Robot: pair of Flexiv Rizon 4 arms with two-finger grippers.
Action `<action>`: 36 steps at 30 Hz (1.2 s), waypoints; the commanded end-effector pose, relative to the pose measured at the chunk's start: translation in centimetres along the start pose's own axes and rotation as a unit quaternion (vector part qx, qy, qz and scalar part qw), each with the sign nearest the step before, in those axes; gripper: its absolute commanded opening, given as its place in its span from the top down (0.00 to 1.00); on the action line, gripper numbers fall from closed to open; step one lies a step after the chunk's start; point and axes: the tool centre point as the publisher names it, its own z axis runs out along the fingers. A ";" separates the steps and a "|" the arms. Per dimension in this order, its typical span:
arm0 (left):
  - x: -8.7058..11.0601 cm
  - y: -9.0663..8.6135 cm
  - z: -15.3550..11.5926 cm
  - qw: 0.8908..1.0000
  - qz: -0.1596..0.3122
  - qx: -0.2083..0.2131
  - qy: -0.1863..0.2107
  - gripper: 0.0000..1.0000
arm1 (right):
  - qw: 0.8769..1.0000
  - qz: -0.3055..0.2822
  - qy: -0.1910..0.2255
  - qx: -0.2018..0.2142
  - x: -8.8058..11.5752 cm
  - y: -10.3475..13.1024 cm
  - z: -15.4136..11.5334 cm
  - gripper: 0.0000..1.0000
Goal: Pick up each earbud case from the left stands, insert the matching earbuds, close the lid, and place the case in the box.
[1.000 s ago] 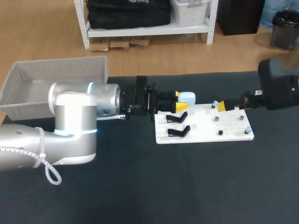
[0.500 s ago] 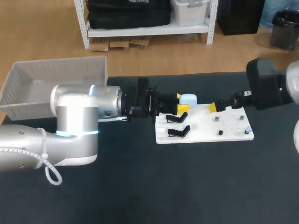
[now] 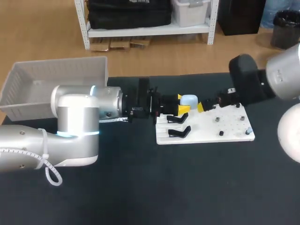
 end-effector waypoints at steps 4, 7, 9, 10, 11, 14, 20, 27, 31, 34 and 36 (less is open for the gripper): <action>0.1 0.1 0.0 1.000 0.001 0.000 -0.001 1.00 | 1.000 0.007 0.012 0.013 -1.0 0.1 2.3 0.00; 0.1 0.1 0.0 1.000 0.001 0.000 -0.001 1.00 | 1.000 0.011 0.013 0.013 -0.9 -0.2 2.9 0.00; 0.1 0.1 0.0 1.000 0.001 0.000 -0.001 1.00 | 1.000 0.013 0.014 0.014 -0.9 -0.3 3.1 0.00; 0.1 0.1 0.0 1.000 0.001 0.000 -0.001 1.00 | 1.000 0.014 0.014 0.014 -0.9 -0.3 3.2 0.00; 0.1 0.1 0.0 1.000 0.001 0.000 -0.001 1.00 | 1.000 0.015 0.013 0.014 -1.0 -0.3 3.3 0.00; 0.1 0.1 0.0 1.000 0.001 0.000 -0.001 1.00 | 1.000 0.017 0.012 0.015 -1.2 -0.4 3.5 0.00; 0.1 0.1 0.0 1.000 0.001 0.000 -0.001 1.00 | 0.999 0.023 0.012 0.020 -1.4 -0.9 4.1 0.00; 0.1 0.1 0.0 1.000 0.001 0.000 -0.001 1.00 | 0.999 0.030 0.011 0.025 -1.5 -1.3 4.5 0.00; 0.1 0.1 0.0 1.000 0.001 0.000 -0.001 1.00 | 0.999 0.033 0.012 0.027 -1.5 -1.7 4.6 0.00; 0.1 0.1 0.0 1.000 0.001 0.000 -0.001 1.00 | 0.999 0.035 0.013 0.029 -1.4 -1.8 4.7 0.00; 0.1 0.1 0.0 1.000 0.001 0.000 -0.001 1.00 | 0.999 0.036 0.014 0.031 -1.4 -1.9 4.8 0.00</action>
